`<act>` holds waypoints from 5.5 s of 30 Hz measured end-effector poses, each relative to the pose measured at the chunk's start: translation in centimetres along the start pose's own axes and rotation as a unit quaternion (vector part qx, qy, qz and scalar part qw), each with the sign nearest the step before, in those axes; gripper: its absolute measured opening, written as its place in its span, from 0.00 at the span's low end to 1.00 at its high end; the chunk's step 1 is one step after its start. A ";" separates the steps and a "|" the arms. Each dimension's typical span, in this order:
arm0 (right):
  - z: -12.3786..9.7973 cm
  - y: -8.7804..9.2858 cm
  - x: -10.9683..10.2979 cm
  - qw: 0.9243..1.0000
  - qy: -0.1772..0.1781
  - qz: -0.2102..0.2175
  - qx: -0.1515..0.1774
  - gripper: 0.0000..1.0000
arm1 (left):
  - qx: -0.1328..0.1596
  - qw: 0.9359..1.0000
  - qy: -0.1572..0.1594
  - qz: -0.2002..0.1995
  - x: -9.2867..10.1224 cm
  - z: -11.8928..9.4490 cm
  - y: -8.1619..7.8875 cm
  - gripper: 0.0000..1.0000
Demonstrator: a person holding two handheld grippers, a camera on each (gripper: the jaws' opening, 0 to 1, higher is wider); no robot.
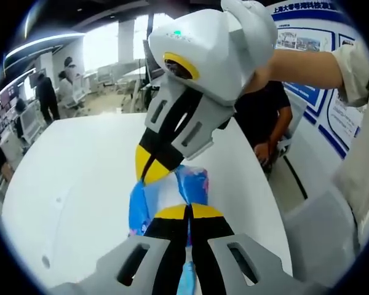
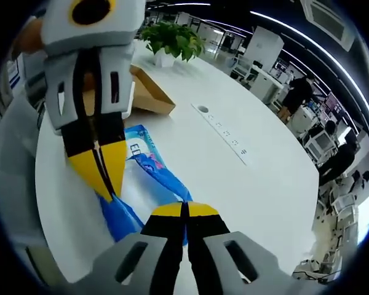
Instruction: Operate the shoe box by opening the lid, removing the specified soft item, and placing it in the target area until the item is outside and the box remains undamaged.
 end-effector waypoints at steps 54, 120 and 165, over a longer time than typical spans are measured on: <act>5.5 7.5 3.7 0.998 0.040 0.009 -0.042 0.00 | -0.022 0.999 0.012 -0.021 -2.5 10.1 -1.0 0.00; -5.0 -0.4 -2.4 1.000 0.028 -0.006 0.010 0.27 | 0.032 0.991 -0.071 -0.108 1.1 -7.2 5.9 0.50; -3.0 -11.7 -13.3 0.982 -0.127 -0.121 0.067 0.43 | 0.047 0.919 -0.266 -0.285 1.6 -22.9 26.0 0.55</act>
Point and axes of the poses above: the point that each gripper's makers call its tool centre point, and the gripper's own axes: z roughly forward along the fingers, x roughly to its right, y roughly out of its underside, the point moved 1 cm from there along -z, roughly backward along the fingers, and after that the axes turned 15 degrees about -x, right-handed, at the moved point
